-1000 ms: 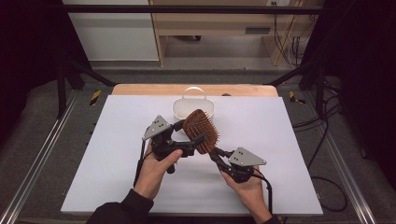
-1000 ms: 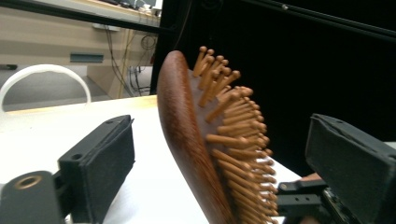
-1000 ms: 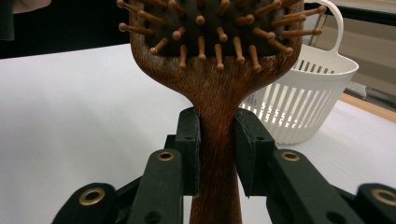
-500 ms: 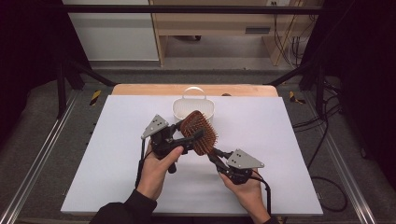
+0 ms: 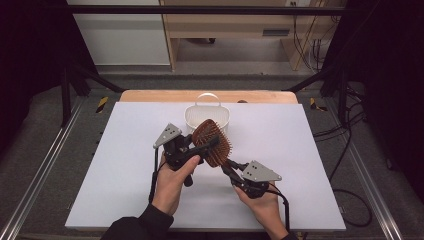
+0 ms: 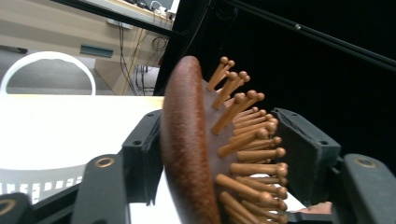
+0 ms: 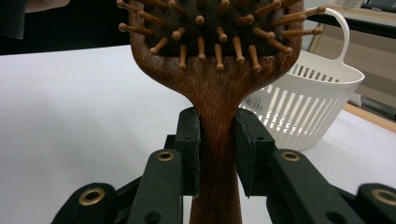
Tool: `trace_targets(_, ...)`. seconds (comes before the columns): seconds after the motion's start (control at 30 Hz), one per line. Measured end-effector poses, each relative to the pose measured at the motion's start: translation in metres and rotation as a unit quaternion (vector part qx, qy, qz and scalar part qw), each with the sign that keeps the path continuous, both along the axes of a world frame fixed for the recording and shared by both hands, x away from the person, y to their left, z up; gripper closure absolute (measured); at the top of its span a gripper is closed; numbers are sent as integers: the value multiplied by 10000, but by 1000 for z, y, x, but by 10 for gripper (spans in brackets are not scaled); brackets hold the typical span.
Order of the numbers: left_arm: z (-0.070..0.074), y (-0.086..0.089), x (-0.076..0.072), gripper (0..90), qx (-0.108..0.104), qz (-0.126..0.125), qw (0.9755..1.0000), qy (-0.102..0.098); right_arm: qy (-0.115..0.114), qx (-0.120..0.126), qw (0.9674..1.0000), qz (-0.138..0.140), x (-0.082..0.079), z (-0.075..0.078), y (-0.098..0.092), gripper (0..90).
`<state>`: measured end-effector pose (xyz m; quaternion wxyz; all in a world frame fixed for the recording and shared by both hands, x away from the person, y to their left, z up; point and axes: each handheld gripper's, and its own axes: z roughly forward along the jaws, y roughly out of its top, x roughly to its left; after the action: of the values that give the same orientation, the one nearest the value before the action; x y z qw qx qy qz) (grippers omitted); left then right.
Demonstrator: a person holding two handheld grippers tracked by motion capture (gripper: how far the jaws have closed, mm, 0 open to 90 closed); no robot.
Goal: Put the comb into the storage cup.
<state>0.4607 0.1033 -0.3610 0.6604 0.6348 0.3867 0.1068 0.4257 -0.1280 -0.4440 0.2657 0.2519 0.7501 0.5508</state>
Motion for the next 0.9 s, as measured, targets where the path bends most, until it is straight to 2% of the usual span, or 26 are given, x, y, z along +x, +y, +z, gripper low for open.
trace_targets(0.4,2,-1,-5,475,-56,3,10000,-26,65,111,9999,78,1,-4,1,724)
trace_targets(0.9,1,0,-3,499,-136,-121,9998,53,195,258,9993,195,3,-8,2,718)
